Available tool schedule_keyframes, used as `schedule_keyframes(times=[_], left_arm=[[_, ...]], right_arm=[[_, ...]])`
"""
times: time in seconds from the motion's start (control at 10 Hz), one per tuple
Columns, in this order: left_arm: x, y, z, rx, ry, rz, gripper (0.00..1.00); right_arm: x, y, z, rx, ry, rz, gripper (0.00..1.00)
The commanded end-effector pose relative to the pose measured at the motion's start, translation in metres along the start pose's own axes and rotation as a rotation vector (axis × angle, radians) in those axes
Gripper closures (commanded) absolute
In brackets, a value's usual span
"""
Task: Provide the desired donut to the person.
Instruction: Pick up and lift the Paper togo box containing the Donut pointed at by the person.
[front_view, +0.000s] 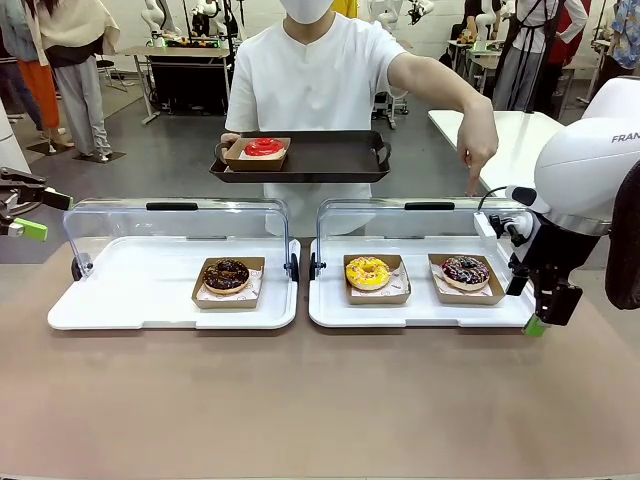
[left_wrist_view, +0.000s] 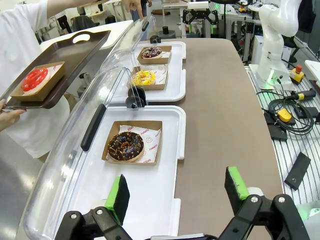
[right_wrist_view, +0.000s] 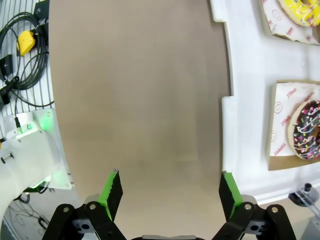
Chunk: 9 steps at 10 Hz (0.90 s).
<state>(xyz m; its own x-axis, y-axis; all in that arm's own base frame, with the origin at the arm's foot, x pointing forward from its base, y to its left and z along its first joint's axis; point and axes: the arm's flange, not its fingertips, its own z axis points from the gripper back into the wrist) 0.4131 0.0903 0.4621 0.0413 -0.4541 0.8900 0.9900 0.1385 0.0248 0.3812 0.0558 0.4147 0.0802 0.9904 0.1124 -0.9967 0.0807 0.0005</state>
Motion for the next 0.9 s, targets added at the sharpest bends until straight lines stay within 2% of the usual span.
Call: schedule_keyframes(times=[0.0, 0.8], left_arm=[[0.001, -0.001, 0.001, 0.001, -0.002, -0.002, 0.00], [0.001, -0.001, 0.001, 0.001, -0.002, -0.002, 0.00]], right_arm=[[0.004, -0.005, -0.013, -0.032, 0.003, 0.008, 0.00], [-0.004, -0.071, -0.035, -0.036, -0.014, 0.024, 0.00]])
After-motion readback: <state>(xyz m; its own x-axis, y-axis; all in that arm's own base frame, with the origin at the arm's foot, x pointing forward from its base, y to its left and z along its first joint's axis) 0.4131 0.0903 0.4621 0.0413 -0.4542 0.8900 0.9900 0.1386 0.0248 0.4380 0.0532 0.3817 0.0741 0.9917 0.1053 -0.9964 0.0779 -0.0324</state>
